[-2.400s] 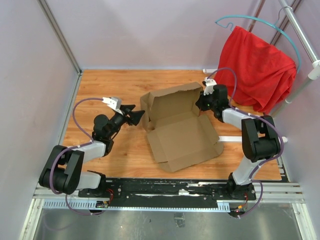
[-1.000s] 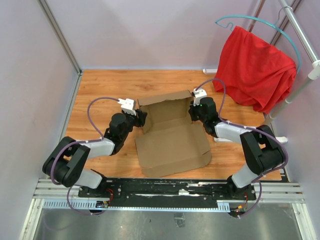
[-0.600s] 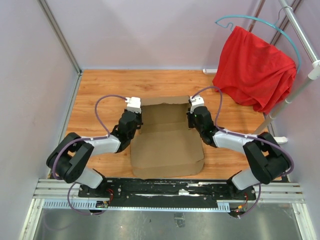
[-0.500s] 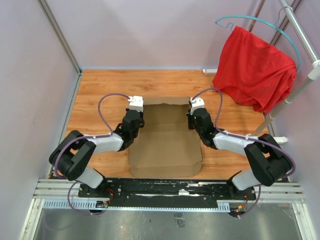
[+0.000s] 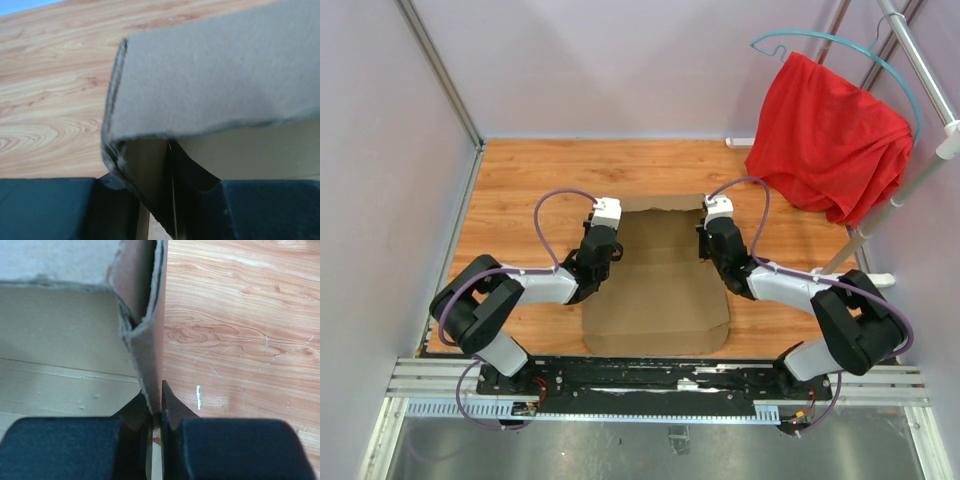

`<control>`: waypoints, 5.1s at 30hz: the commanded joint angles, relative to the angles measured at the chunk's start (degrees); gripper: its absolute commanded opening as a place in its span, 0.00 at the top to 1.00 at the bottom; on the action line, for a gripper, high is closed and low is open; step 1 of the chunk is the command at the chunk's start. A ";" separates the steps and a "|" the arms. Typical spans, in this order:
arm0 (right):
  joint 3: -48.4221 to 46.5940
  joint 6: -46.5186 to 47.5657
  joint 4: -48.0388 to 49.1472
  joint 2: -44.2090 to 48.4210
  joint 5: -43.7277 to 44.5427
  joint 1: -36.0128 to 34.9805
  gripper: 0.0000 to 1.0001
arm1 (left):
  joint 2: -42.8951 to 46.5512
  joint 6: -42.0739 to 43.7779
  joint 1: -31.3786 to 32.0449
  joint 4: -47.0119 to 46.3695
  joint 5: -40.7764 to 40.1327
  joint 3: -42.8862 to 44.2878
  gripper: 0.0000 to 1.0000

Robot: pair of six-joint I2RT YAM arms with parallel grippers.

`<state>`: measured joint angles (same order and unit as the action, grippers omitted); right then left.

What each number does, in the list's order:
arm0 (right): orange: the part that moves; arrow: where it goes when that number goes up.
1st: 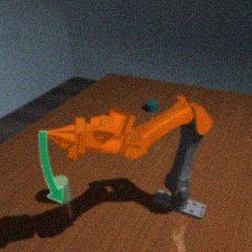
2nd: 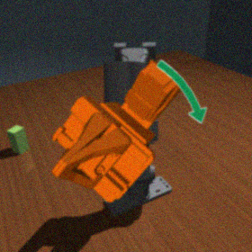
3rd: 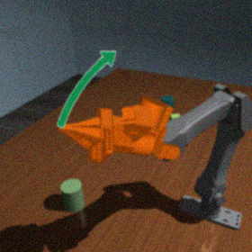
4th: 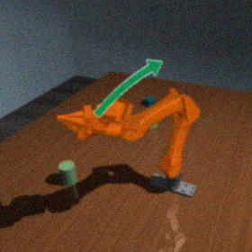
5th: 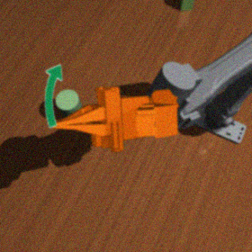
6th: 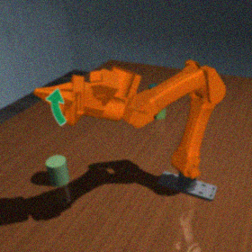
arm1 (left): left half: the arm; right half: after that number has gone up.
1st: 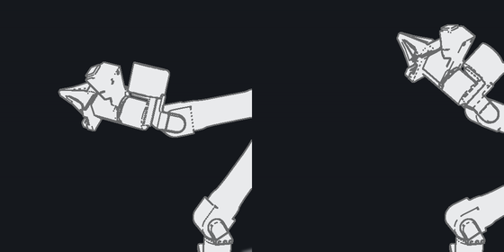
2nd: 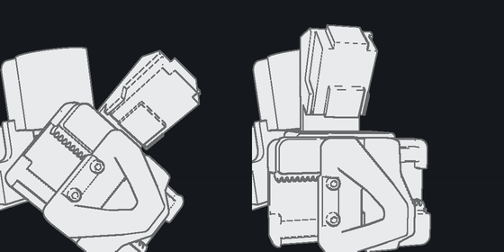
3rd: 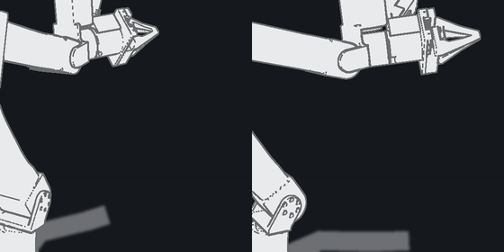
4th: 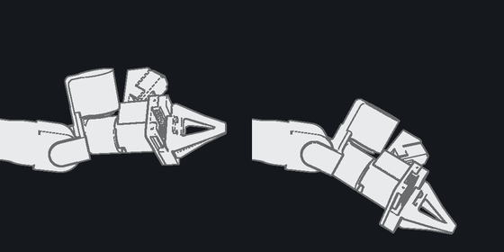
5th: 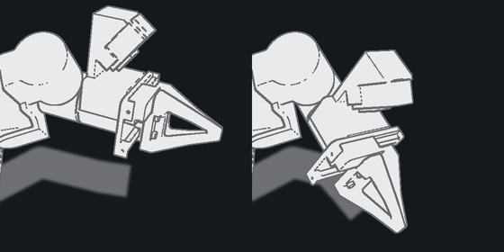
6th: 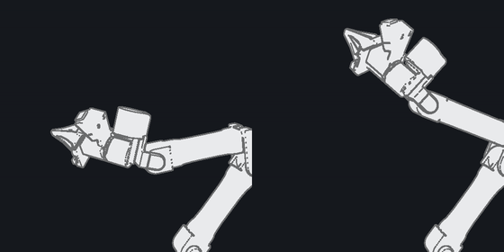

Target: Fold the paper box

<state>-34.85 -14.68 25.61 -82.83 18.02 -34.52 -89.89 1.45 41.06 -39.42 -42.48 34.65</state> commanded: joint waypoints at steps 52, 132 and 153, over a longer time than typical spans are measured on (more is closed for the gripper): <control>-40.91 15.57 -39.01 -13.33 -17.48 12.04 0.99 | 50.14 -28.62 3.33 48.80 13.53 -0.03 0.57; -88.68 12.15 -58.08 -54.67 -10.09 -18.04 0.38 | 71.39 -23.96 3.37 66.24 3.27 2.17 0.57; -82.84 9.33 -56.81 -54.28 -31.00 -14.61 0.99 | 71.26 -23.86 3.33 66.06 4.66 2.01 0.57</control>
<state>-121.27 -3.70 -31.81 -138.32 0.19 -51.29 -18.87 -22.76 44.07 26.89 -38.24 36.93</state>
